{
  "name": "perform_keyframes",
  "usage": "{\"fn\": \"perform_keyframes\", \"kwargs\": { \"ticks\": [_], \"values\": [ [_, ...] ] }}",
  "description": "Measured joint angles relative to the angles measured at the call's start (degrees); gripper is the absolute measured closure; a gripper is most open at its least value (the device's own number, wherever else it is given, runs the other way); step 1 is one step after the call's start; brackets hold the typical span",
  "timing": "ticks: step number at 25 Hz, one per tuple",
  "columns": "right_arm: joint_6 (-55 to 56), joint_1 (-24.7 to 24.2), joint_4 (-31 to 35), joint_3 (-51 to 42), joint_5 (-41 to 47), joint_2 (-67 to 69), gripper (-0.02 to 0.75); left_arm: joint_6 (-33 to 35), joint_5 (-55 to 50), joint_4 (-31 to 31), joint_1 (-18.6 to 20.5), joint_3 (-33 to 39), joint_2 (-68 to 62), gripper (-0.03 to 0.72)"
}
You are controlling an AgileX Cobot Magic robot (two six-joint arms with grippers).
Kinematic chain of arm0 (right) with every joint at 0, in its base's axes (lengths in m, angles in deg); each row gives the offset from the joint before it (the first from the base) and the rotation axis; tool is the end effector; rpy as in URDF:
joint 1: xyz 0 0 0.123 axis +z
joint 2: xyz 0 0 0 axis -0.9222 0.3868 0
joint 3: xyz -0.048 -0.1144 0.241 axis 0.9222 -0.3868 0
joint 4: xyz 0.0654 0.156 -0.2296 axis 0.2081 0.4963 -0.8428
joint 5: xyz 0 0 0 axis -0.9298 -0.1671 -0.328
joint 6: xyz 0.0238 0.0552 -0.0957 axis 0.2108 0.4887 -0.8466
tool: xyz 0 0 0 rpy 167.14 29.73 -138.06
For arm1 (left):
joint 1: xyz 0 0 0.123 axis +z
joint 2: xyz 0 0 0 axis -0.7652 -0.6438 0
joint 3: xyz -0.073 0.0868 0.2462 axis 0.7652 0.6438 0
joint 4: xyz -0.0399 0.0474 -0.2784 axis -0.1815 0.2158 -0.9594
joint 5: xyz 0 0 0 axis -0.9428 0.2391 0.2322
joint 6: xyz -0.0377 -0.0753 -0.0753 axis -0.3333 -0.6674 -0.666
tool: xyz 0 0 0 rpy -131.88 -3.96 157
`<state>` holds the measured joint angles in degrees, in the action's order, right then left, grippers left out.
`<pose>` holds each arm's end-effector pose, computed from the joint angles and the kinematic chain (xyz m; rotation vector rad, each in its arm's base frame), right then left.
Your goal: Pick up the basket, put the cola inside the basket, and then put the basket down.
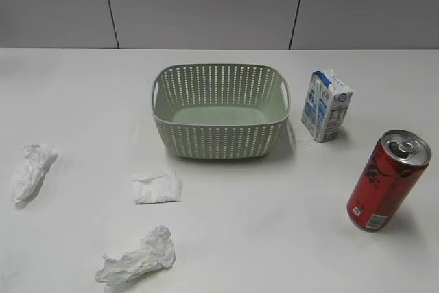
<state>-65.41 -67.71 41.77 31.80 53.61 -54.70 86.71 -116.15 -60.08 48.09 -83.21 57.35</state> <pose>0.0734 0.0062 0.2682 -0.0929 2.0039 0.0145 0.0575 -0.0098 0.2871 0.2033 2.0067 -0.0114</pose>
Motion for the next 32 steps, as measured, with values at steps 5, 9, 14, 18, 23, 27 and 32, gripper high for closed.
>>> {"fn": "perform_keyframes", "kwargs": {
  "ticks": [5,9,14,18,23,27,32],
  "values": [
    [0.0,0.0,0.0,0.0,0.0,0.0,0.25,0.0,0.0,0.0,0.0,0.0,0.0,0.479],
    [0.0,0.0,0.0,0.0,0.0,0.0,0.25,0.0,0.0,0.0,0.0,0.0,0.0,0.479],
    [0.0,0.0,0.0,0.0,0.0,0.0,0.25,0.0,0.0,0.0,0.0,0.0,0.0,0.479],
    [0.0,0.0,0.0,0.0,0.0,0.0,0.25,0.0,0.0,0.0,0.0,0.0,0.0,0.479],
    [0.0,0.0,0.0,0.0,0.0,0.0,0.251,0.0,0.0,0.3,0.0,0.0,0.0,0.479],
    [0.0,0.0,0.0,0.0,0.0,0.0,0.251,0.0,0.0,0.4,0.0,0.0,0.0,0.479],
    [0.0,0.0,0.0,0.0,-0.1,0.0,0.251,0.0,0.0,0.3,0.0,0.0,0.0,0.465]
  ]
}}
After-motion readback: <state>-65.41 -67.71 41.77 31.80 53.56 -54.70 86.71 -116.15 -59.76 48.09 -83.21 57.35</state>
